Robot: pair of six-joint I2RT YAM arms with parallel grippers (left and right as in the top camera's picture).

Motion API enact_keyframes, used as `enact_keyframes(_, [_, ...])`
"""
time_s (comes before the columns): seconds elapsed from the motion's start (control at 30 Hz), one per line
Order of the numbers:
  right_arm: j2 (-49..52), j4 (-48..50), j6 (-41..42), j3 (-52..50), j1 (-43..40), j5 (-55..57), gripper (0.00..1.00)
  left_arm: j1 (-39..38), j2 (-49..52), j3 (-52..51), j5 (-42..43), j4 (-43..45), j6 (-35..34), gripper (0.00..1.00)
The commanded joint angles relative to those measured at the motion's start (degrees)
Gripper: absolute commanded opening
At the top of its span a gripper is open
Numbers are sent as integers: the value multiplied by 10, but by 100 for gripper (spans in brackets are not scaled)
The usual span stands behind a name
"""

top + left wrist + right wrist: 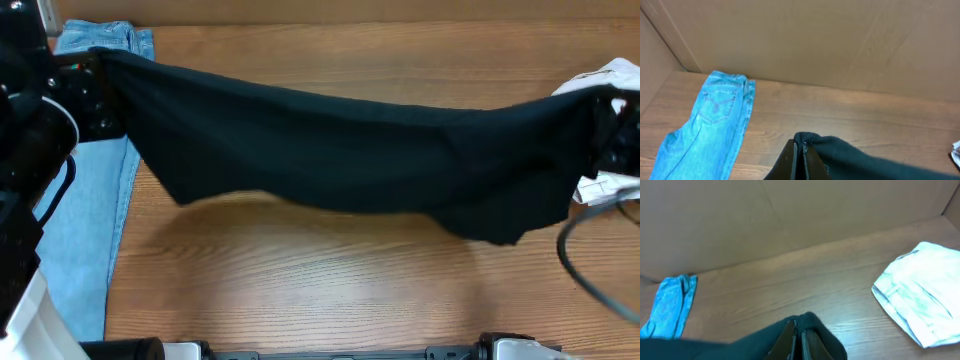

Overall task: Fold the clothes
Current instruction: 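Lift the t-shirt with both grippers and stretch it across the table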

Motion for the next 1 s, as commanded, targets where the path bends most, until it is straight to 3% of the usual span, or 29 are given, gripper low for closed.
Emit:
enact_keyframes(0.0, [89, 11, -3, 0, -2, 6, 4, -3, 69, 0, -15, 10, -6, 4])
enact_keyframes(0.23, [278, 80, -9, -1, -2, 3, 4, -3, 241, 0, -19, 57, -1, 4])
enact_keyframes(0.4, [375, 223, -6, -1, -1, -26, 4, 6, 341, 0, -18, 191, -29, 4])
enact_keyframes(0.57, [359, 354, 17, 30, -1, -34, 4, 37, 331, 13, -11, 352, -99, 4])
enact_keyframes(0.8, [323, 315, 14, 113, -1, -5, 4, 57, 275, 61, 6, 359, -90, 4])
enact_keyframes(0.97, [332, 191, -5, 104, -1, 1, 4, 37, 273, 55, 1, 245, -50, 4])
